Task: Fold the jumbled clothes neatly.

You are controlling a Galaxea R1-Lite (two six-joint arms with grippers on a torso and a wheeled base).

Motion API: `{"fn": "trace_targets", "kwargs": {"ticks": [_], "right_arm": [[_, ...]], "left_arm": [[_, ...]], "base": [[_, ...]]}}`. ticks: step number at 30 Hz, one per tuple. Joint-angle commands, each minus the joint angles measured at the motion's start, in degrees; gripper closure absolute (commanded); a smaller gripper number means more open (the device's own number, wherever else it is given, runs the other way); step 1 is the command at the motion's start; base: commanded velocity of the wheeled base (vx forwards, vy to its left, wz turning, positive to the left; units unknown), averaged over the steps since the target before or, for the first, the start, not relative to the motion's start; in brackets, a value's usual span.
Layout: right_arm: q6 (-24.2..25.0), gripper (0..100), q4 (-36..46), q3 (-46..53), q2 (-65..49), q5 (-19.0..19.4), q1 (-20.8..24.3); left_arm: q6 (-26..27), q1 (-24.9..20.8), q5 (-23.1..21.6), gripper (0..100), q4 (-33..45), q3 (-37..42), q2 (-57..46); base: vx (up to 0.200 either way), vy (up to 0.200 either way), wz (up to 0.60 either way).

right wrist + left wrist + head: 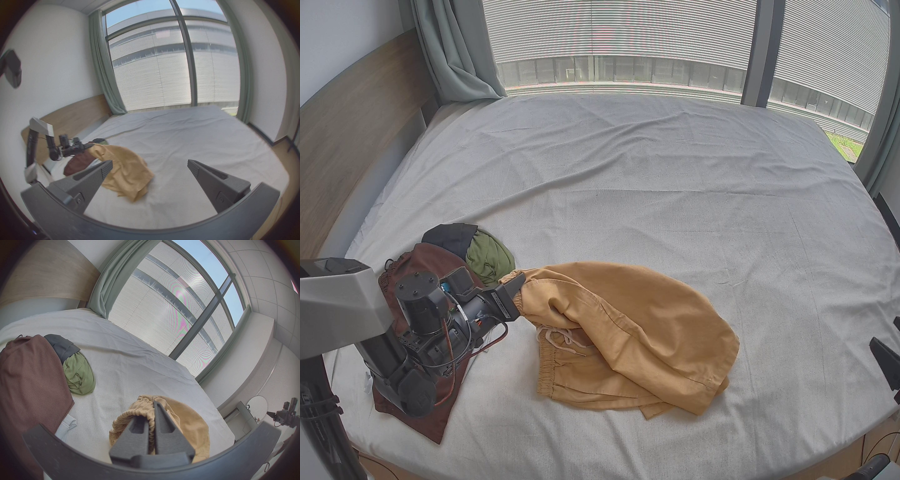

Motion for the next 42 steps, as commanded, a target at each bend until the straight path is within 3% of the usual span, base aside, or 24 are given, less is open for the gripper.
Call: {"fn": "trace_targets", "kwargs": {"ticks": [1, 8, 12, 16, 23, 28, 32, 42], "right_arm": [[3.57, 0, -0.28, -1.76, 10.29, 5.35, 1.15], [3.48, 0, -0.37, -1.58, 15.03, 10.62, 1.5], [2.43, 0, -0.37, -2.2, 17.58, 16.6, 2.02], [-0.82, 0, -0.46, -2.28, 21.45, 17.21, 5.28], [-1.7, 0, -1.34, -3.25, 27.16, 17.48, 9.67], [-1.44, 0, -7.05, -2.9, 30.5, 17.39, 10.64], [-1.26, 0, -7.05, -1.67, 30.68, 17.48, 10.73], [5.86, 0, -11.36, -1.05, 40.43, 18.62, 12.13]], "left_arm": [[0.59, -0.07, -0.74, 100, -0.23, 0.78, -0.98], [1.29, -0.16, -0.92, 100, -0.23, 0.95, -1.24], [1.56, -1.13, -1.01, 100, -0.23, 1.22, -2.12], [1.56, -1.57, -1.01, 100, -0.23, 1.57, -2.56], [1.56, -1.83, -1.18, 100, -0.14, 1.92, -3.44], [1.56, -1.74, -2.06, 100, -0.14, 2.62, -3.35], [1.56, -1.92, -2.06, 100, -0.14, 2.88, -3.26], [1.56, -1.74, -2.15, 100, -0.23, 3.15, -3.44]], "base": [[0.0, 0.0, 0.0], [0.0, 0.0, 0.0], [0.0, 0.0, 0.0], [0.0, 0.0, 0.0], [0.0, 0.0, 0.0], [0.0, 0.0, 0.0], [0.0, 0.0, 0.0], [0.0, 0.0, 0.0]]}}
